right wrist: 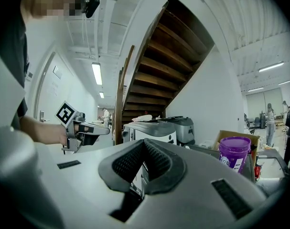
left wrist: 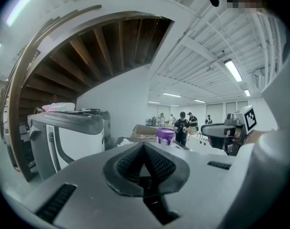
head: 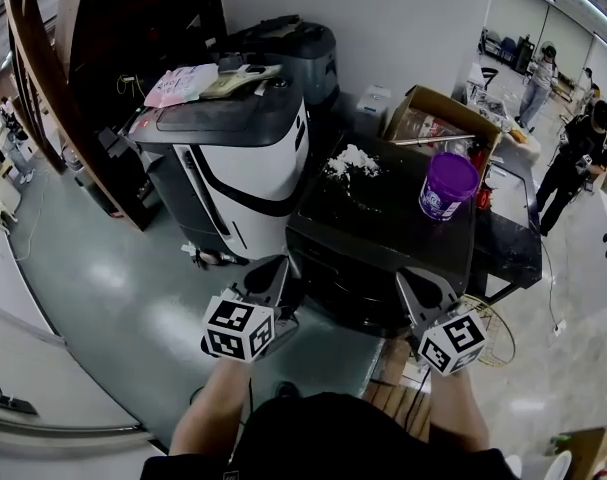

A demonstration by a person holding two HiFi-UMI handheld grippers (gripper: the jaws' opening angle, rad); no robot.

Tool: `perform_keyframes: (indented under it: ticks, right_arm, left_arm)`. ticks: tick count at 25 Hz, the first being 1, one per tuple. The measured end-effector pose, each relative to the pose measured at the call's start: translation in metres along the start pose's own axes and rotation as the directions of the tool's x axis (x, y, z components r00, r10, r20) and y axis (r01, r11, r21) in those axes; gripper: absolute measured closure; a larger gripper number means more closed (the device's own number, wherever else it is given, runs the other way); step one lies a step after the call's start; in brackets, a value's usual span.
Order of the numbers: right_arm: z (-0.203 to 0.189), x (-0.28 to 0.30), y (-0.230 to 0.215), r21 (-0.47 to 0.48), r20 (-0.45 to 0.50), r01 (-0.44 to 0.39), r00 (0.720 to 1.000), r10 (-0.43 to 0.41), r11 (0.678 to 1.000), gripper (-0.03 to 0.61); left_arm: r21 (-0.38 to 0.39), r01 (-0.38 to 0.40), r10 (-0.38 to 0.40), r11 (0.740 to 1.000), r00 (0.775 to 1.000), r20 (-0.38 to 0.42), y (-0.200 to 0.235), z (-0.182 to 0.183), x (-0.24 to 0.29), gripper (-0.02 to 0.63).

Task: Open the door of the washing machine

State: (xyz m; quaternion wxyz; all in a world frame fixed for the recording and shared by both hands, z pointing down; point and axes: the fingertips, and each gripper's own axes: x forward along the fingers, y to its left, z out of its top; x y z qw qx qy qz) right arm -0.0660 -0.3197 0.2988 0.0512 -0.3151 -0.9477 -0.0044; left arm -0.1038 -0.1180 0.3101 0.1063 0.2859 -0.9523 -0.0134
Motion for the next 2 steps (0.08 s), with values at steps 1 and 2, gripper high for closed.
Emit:
perform_keyframes:
  ticks: [1,2]
  right_arm:
    - [0.0000,0.0001,0.0001,0.002,-0.001,0.000,1.000,0.000,1.000,0.563]
    - [0.0000,0.0002,0.0003,0.004,-0.002,0.000,1.000,0.000,1.000,0.563]
  left_arm:
    - [0.000,-0.001,0.001,1.000,1.000,-0.001,0.0002,-0.0006,-0.0001,0.597]
    - [0.001,-0.002,0.002,1.000,1.000,-0.003,0.0003,-0.0012,-0.0003,0.597]
